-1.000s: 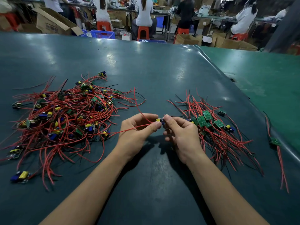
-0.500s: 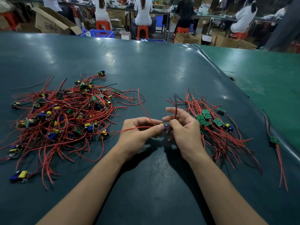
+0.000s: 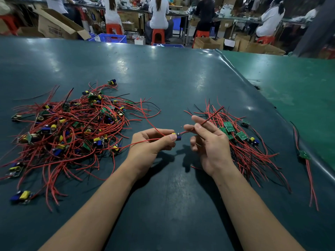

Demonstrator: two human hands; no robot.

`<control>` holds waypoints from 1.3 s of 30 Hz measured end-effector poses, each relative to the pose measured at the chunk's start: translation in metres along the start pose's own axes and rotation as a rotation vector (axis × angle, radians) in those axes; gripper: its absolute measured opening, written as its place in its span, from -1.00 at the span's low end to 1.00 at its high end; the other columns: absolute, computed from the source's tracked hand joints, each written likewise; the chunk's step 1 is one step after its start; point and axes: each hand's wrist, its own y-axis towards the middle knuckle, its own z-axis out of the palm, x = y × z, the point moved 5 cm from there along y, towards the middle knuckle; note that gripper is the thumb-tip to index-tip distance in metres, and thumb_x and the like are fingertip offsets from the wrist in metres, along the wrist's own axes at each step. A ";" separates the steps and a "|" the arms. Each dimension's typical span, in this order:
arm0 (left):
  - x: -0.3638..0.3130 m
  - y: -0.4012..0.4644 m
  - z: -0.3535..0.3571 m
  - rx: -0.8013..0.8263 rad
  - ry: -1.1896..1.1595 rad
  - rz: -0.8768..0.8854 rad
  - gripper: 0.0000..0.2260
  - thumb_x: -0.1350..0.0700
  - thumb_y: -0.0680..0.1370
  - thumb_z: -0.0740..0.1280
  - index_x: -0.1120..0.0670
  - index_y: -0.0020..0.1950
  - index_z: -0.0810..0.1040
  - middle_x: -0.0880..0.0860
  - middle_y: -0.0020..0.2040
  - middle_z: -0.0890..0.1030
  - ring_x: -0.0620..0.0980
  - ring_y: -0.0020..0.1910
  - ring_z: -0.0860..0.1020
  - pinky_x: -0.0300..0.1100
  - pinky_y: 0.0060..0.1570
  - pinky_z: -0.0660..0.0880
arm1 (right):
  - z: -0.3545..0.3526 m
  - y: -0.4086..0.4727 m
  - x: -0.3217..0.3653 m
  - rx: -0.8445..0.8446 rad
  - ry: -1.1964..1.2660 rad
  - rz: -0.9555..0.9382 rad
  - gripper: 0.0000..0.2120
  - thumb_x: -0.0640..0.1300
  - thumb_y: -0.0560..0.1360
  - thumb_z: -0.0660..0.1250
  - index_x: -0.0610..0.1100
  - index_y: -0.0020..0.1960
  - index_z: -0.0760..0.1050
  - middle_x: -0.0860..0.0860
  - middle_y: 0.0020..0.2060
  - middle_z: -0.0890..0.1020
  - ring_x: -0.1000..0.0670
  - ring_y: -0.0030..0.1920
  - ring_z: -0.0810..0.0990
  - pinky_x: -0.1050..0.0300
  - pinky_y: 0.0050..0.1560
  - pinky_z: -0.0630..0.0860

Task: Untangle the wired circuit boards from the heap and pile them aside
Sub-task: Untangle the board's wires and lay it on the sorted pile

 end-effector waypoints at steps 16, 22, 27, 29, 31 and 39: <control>0.001 0.002 -0.001 0.009 -0.015 -0.005 -0.88 0.21 0.31 0.53 0.14 -0.17 0.71 0.14 -0.28 0.68 -0.01 -0.33 0.61 -0.24 -0.22 0.57 | -0.013 0.000 0.009 -0.240 -0.168 -0.227 -0.84 -0.30 0.59 0.29 -0.11 0.02 0.60 0.03 -0.28 0.70 0.11 -0.51 0.48 0.28 -0.56 0.39; 0.002 0.001 0.001 0.021 0.049 0.005 -0.92 0.31 0.40 0.49 0.15 -0.16 0.70 0.12 -0.29 0.69 -0.03 -0.34 0.62 -0.27 -0.24 0.56 | -0.013 0.000 0.012 -0.277 -0.216 -0.270 -0.69 -0.42 0.55 0.24 -0.05 -0.03 0.63 0.04 -0.12 0.70 0.12 -0.51 0.51 0.29 -0.57 0.42; 0.000 0.003 -0.002 0.004 -0.030 -0.007 -0.83 0.11 0.23 0.54 0.10 -0.22 0.73 0.12 -0.29 0.68 -0.01 -0.35 0.61 -0.25 -0.25 0.55 | -0.020 0.003 0.019 -0.273 -0.118 -0.254 -0.83 -0.30 0.61 0.24 -0.11 0.01 0.58 -0.01 -0.28 0.69 0.09 -0.51 0.51 0.26 -0.56 0.43; 0.000 0.004 -0.003 0.000 -0.053 -0.005 -0.82 0.10 0.21 0.54 0.09 -0.22 0.74 0.11 -0.28 0.68 -0.02 -0.35 0.61 -0.26 -0.26 0.55 | -0.019 0.004 0.017 -0.241 -0.010 -0.189 -0.83 -0.30 0.62 0.22 -0.14 -0.01 0.57 -0.01 -0.36 0.67 0.11 -0.55 0.46 0.30 -0.58 0.36; 0.000 0.004 -0.004 0.008 -0.064 -0.006 -0.81 0.09 0.21 0.54 0.08 -0.21 0.74 0.10 -0.27 0.69 -0.02 -0.35 0.62 -0.27 -0.26 0.54 | -0.017 0.005 0.016 -0.224 0.075 -0.124 -0.83 -0.26 0.63 0.21 -0.16 -0.04 0.57 0.01 -0.43 0.63 0.14 -0.61 0.40 0.34 -0.63 0.27; 0.000 0.002 -0.002 0.035 -0.059 -0.002 -0.84 0.12 0.24 0.53 0.09 -0.21 0.74 0.13 -0.27 0.69 -0.01 -0.35 0.61 -0.24 -0.24 0.55 | -0.023 0.002 0.021 -0.279 0.122 -0.138 -0.80 -0.19 0.66 0.19 -0.17 -0.06 0.55 -0.02 -0.42 0.65 0.12 -0.63 0.39 0.34 -0.64 0.24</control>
